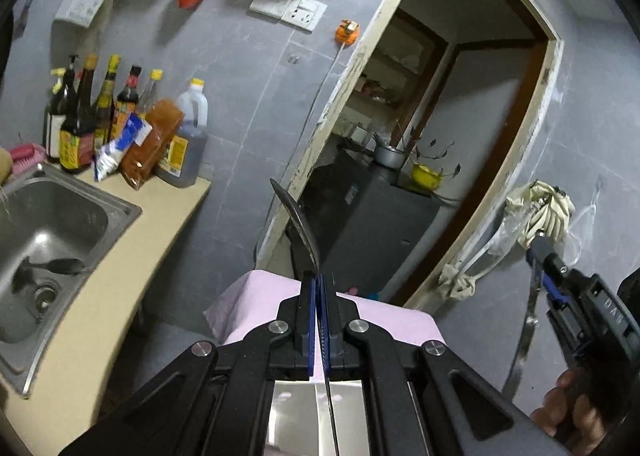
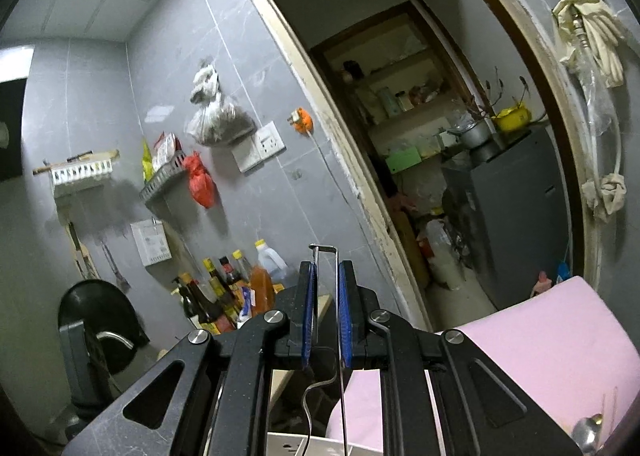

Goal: Organize utensils

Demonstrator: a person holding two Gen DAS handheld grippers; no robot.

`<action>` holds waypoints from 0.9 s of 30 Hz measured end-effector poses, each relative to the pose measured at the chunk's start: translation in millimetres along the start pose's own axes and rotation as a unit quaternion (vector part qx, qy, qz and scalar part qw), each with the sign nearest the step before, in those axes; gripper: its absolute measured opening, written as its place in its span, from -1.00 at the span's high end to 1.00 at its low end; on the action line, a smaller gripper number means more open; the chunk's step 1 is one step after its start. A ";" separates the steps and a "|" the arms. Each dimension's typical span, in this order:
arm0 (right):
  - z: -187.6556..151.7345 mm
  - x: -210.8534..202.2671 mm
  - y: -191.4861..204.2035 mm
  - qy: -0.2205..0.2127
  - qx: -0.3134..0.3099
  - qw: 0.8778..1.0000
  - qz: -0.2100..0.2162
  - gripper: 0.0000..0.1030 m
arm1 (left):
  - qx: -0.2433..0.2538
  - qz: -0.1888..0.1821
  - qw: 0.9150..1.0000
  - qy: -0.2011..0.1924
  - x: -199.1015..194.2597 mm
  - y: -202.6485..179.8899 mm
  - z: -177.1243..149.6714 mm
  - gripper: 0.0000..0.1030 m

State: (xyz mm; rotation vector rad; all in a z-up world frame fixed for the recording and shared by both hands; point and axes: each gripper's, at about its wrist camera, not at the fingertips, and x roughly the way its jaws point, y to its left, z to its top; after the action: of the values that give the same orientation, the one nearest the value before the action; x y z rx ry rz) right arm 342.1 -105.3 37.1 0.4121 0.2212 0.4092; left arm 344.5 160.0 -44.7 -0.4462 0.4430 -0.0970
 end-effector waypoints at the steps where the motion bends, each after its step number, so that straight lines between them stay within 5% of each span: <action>1: -5.2 5.9 0.1 0.004 -0.002 1.000 -0.004 0.79 | -0.005 -0.001 1.000 0.001 5.3 3.8 -0.5 0.95; 9: -30.4 32.3 -12.4 0.029 -0.007 0.999 -0.030 0.79 | -0.013 0.029 0.999 -0.001 37.7 16.9 -13.8 0.95; 27: -54.8 38.9 -23.7 0.066 -0.014 0.997 -0.034 0.78 | 0.070 0.064 0.995 -0.003 37.3 -10.3 -39.4 0.94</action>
State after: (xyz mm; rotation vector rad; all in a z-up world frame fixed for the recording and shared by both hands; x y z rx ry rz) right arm 369.1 -89.7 -26.9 0.3497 0.3575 0.3733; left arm 361.0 128.2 -86.7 -0.2789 0.4547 -0.0022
